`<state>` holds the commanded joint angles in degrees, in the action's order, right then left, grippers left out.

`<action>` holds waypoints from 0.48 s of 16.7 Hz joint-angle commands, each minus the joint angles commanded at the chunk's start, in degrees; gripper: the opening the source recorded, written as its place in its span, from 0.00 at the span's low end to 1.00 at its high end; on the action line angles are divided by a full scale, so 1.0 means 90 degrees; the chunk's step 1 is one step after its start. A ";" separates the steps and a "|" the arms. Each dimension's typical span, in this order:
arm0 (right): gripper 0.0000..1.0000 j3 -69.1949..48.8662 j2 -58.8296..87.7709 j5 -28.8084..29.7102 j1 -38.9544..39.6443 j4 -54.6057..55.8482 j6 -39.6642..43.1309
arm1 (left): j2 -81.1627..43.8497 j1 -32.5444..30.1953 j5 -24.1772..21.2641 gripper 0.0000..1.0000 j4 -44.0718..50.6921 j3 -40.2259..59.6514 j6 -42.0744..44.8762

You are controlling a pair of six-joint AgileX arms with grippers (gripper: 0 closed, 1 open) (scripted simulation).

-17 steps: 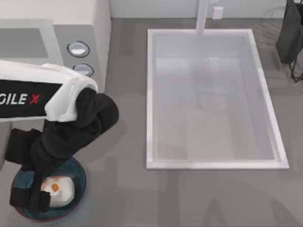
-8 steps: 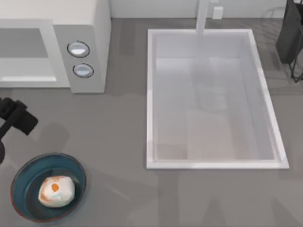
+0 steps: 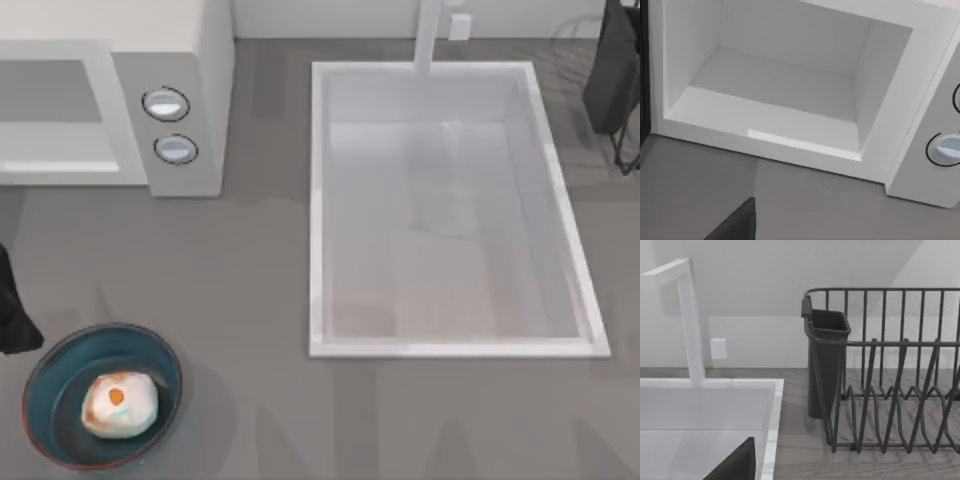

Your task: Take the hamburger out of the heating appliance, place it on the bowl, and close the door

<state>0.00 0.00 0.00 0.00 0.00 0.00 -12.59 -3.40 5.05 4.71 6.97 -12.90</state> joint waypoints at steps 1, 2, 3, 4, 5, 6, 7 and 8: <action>1.00 0.0000 0.0000 0.0000 0.0000 0.0000 0.0000 | 0.0393 0.0104 -0.0148 1.00 -0.0158 -0.0212 0.0403; 1.00 0.0000 0.0000 0.0000 0.0000 0.0000 0.0000 | 0.0723 0.0193 -0.0277 1.00 -0.0285 -0.0394 0.0741; 1.00 0.0000 0.0000 0.0000 0.0000 0.0000 0.0000 | 0.0989 0.0265 -0.0385 1.00 -0.0383 -0.0543 0.1013; 1.00 0.0000 0.0000 0.0000 0.0000 0.0000 0.0000 | 0.1190 0.0321 -0.0469 1.00 -0.0454 -0.0656 0.1220; 1.00 0.0000 0.0000 0.0000 0.0000 0.0000 0.0000 | 0.1327 0.0358 -0.0529 1.00 -0.0500 -0.0734 0.1360; 1.00 0.0000 0.0000 0.0000 0.0000 0.0000 0.0000 | 0.1400 0.0378 -0.0561 1.00 -0.0523 -0.0774 0.1434; 1.00 0.0000 0.0000 0.0000 0.0000 0.0000 0.0000 | 0.1400 0.0378 -0.0561 1.00 -0.0523 -0.0774 0.1434; 1.00 0.0000 0.0000 0.0000 0.0000 0.0000 0.0000 | 0.1400 0.0378 -0.0561 1.00 -0.0523 -0.0774 0.1434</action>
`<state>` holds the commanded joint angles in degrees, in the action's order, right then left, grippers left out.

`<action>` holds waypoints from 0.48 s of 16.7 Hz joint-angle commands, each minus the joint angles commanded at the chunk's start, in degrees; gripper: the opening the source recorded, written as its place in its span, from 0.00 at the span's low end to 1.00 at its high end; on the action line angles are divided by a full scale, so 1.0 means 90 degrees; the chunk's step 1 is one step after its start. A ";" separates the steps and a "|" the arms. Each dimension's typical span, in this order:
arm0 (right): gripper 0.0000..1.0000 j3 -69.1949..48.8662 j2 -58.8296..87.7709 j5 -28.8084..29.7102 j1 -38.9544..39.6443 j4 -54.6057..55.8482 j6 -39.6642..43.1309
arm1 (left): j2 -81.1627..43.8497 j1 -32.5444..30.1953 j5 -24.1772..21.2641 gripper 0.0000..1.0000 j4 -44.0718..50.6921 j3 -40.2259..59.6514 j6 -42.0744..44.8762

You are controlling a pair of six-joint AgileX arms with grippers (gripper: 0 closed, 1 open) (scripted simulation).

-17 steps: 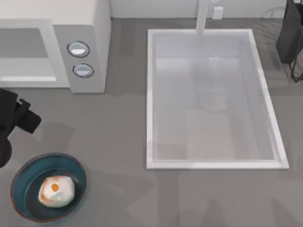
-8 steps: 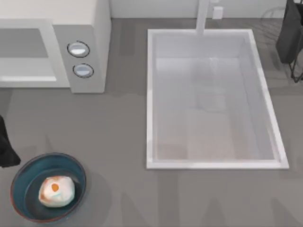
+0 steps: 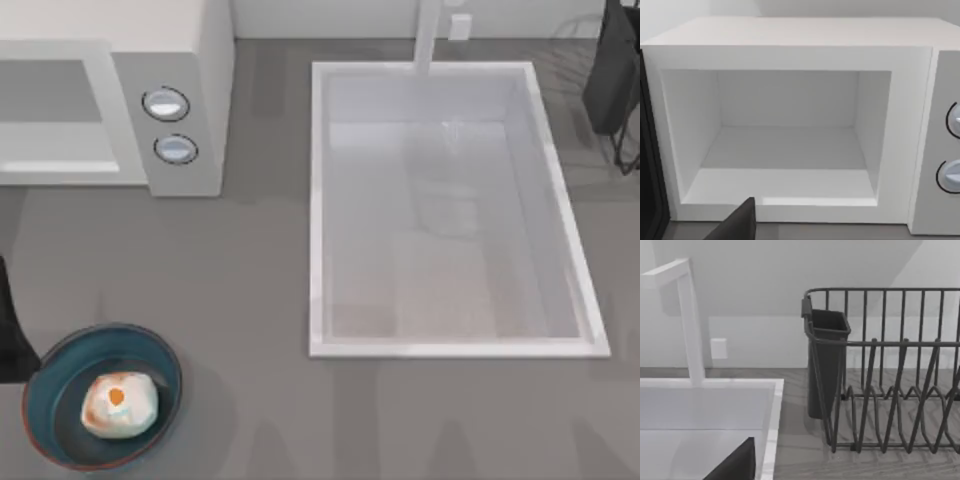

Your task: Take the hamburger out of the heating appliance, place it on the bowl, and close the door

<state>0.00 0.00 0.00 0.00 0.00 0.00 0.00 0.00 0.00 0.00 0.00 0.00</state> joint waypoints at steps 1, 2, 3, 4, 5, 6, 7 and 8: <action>1.00 0.0000 0.0000 0.0000 0.0000 0.0000 0.0000 | 0.0000 0.0000 0.0000 1.00 0.0000 0.0000 0.0000; 1.00 0.0000 0.0000 0.0000 0.0000 0.0000 0.0000 | 0.0000 0.0000 0.0000 1.00 0.0000 0.0000 0.0000; 1.00 0.0000 0.0000 0.0000 0.0000 0.0000 0.0000 | 0.0000 0.0000 0.0000 1.00 0.0000 0.0000 0.0000; 1.00 0.0000 0.0000 0.0000 0.0000 0.0000 0.0000 | 0.0000 0.0000 0.0000 0.92 0.0000 0.0000 0.0000; 1.00 0.0000 0.0000 0.0000 0.0000 0.0000 0.0000 | 0.0000 0.0000 0.0000 0.85 0.0000 0.0000 0.0000; 1.00 0.0000 0.0000 0.0000 0.0000 0.0000 0.0000 | 0.0000 0.0000 0.0000 0.77 0.0000 0.0000 0.0000; 1.00 0.0000 0.0000 0.0000 0.0000 0.0000 0.0000 | 0.0000 0.0000 0.0000 0.70 0.0000 0.0000 0.0000; 1.00 0.0000 0.0000 0.0000 0.0000 0.0000 0.0000 | 0.0000 0.0000 0.0000 0.62 0.0000 0.0000 0.0000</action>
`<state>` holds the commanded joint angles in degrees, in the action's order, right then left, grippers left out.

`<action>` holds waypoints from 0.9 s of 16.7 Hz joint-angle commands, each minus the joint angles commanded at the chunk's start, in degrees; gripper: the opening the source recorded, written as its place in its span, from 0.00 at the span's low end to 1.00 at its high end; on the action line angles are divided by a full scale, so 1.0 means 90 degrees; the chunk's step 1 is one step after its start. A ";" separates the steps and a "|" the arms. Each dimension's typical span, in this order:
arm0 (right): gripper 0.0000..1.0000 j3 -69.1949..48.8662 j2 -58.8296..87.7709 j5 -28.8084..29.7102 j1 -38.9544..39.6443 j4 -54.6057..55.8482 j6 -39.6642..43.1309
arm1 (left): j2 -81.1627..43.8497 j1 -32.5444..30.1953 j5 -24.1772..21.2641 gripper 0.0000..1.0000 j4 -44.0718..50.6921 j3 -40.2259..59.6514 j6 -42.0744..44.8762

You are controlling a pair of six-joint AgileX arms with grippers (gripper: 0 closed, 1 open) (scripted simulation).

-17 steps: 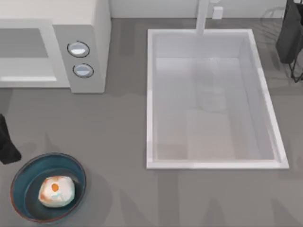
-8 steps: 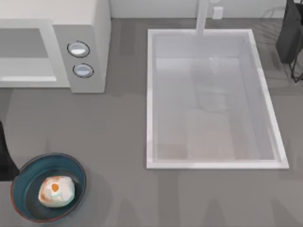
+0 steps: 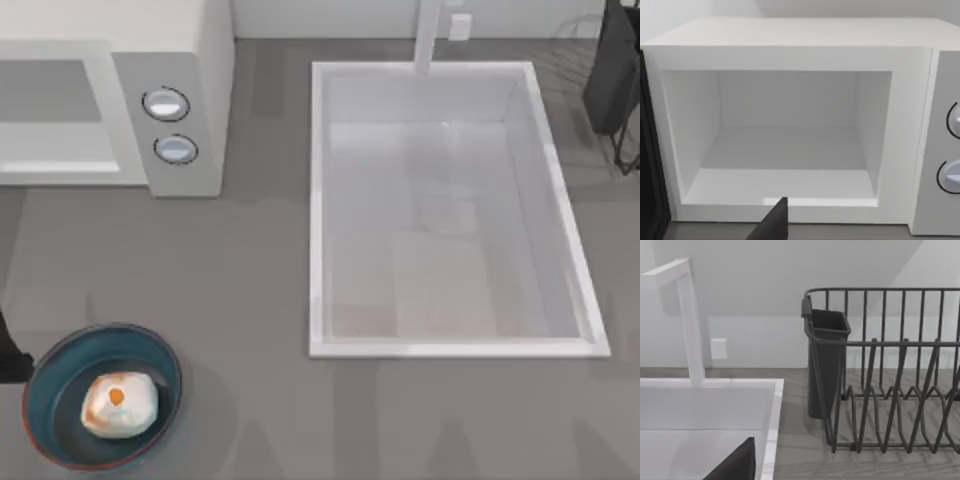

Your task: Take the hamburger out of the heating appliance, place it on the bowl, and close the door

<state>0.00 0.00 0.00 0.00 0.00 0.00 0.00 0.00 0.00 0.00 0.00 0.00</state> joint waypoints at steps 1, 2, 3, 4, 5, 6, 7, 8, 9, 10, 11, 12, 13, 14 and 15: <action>1.00 0.0000 0.0000 0.0000 0.0000 0.0000 0.0000 | 0.0000 0.0000 0.0000 0.55 0.0000 0.0000 0.0000; 1.00 0.0000 0.0000 0.0000 0.0000 0.0000 0.0000 | 0.0000 0.0000 0.0000 0.47 0.0000 0.0000 0.0000; 1.00 0.0000 0.0000 0.0000 0.0000 0.0000 0.0000 | 0.0000 0.0000 0.0000 0.40 0.0000 0.0000 0.0000; 1.00 0.0000 0.0000 0.0000 0.0000 0.0000 0.0000 | 0.0000 0.0000 0.0000 0.32 0.0000 0.0000 0.0000; 1.00 0.0000 0.0000 0.0000 0.0000 0.0000 0.0000 | 0.0000 0.0000 0.0000 0.25 0.0000 0.0000 0.0000; 1.00 0.0000 0.0000 0.0000 0.0000 0.0000 0.0000 | 0.0000 0.0000 0.0000 0.17 0.0000 0.0000 0.0000; 1.00 0.0000 0.0000 0.0000 0.0000 0.0000 0.0000 | 0.0000 0.0000 0.0000 0.10 0.0000 0.0000 0.0000; 1.00 0.0000 0.0000 0.0000 0.0000 0.0000 0.0000 | 0.0000 0.0000 0.0000 0.02 0.0000 0.0000 0.0000; 1.00 0.0000 0.0000 0.0000 0.0000 0.0000 0.0000 | 0.0000 0.0000 0.0000 0.00 0.0000 0.0000 0.0000; 1.00 0.0000 0.0000 0.0000 0.0000 0.0000 0.0000 | 0.0000 0.0000 0.0000 0.00 0.0000 0.0000 0.0000; 1.00 0.0000 0.0000 0.0000 0.0000 0.0000 0.0000 | 0.0000 0.0000 0.0000 0.00 0.0000 0.0000 0.0000; 1.00 0.0000 0.0000 0.0000 0.0000 0.0000 0.0000 | 0.0000 0.0000 0.0000 0.00 0.0000 0.0000 0.0000; 1.00 0.0000 0.0000 0.0000 0.0000 0.0000 0.0000 | 0.0000 0.0000 0.0000 0.00 0.0000 0.0000 0.0000; 1.00 0.0000 0.0000 0.0000 0.0000 0.0000 0.0000 | 0.0000 0.0000 0.0000 0.00 0.0000 0.0000 0.0000; 1.00 0.0000 0.0000 0.0000 0.0000 0.0000 0.0000 | 0.0000 0.0000 0.0000 0.00 0.0000 0.0000 0.0000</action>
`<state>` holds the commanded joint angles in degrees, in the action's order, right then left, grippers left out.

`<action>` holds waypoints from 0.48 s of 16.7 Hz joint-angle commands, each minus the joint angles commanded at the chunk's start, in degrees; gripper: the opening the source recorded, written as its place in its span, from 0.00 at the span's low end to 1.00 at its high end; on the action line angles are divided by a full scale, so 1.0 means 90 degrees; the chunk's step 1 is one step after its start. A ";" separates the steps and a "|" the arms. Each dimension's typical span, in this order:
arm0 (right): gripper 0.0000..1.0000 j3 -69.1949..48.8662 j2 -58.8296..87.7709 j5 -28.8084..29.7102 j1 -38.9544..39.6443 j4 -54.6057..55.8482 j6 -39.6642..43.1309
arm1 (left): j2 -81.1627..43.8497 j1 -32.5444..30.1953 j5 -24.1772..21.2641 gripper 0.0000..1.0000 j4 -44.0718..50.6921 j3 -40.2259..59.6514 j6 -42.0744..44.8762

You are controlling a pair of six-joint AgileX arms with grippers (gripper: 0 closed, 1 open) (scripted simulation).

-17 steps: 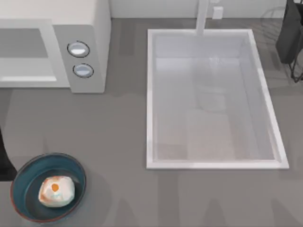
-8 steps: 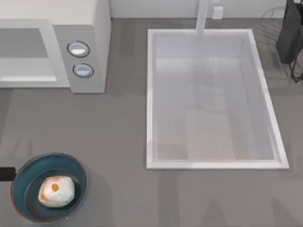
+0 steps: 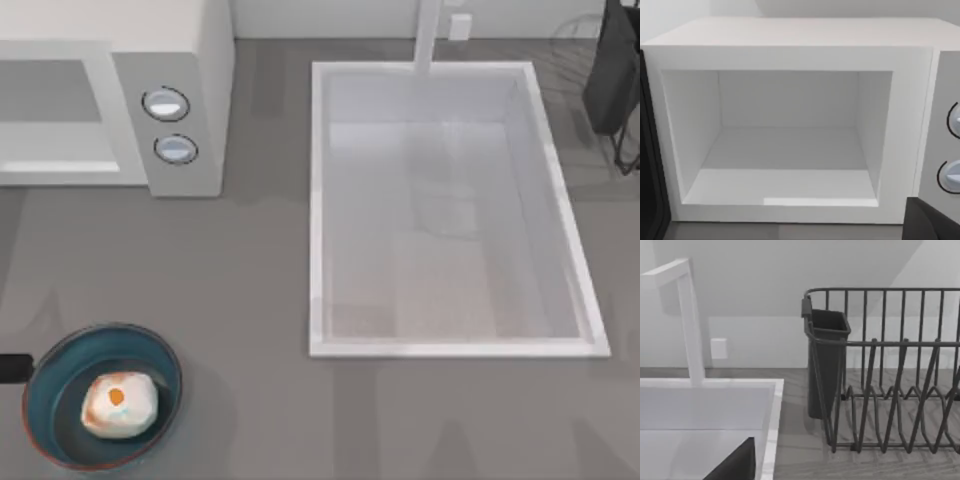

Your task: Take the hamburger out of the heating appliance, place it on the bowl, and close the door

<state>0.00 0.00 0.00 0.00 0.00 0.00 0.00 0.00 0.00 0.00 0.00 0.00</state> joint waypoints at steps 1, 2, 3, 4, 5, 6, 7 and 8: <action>1.00 0.0000 0.0000 0.0000 0.0000 0.0000 0.0000 | 0.0000 0.0000 0.0000 0.00 0.0000 0.0000 0.0000; 1.00 0.0000 0.0000 0.0000 0.0000 0.0000 0.0000 | -0.0002 -0.0001 0.0000 0.00 0.0000 0.0002 -0.0001; 1.00 0.0000 0.0000 0.0000 0.0000 0.0000 0.0000 | 0.0010 -0.0021 0.0021 0.00 0.0015 0.0004 -0.0001; 1.00 0.0000 0.0000 0.0000 0.0000 0.0000 0.0000 | 0.0055 -0.0106 0.0106 0.00 0.0071 0.0015 -0.0002; 1.00 0.0000 0.0000 0.0000 0.0000 0.0000 0.0000 | 0.0127 -0.0261 0.0261 0.00 0.0161 0.0033 -0.0003; 1.00 0.0000 0.0000 0.0000 0.0000 0.0000 0.0000 | 0.0216 -0.0484 0.0484 0.00 0.0273 0.0055 -0.0005; 1.00 0.0000 0.0000 0.0000 0.0000 0.0000 0.0000 | 0.0316 -0.0772 0.0770 0.00 0.0397 0.0079 -0.0007; 1.00 0.0000 0.0000 0.0000 0.0000 0.0000 0.0000 | 0.0418 -0.1087 0.1088 0.00 0.0525 0.0104 -0.0009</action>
<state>0.00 0.00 0.00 0.00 0.00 0.00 3.76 -9.79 9.79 4.72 0.93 -0.08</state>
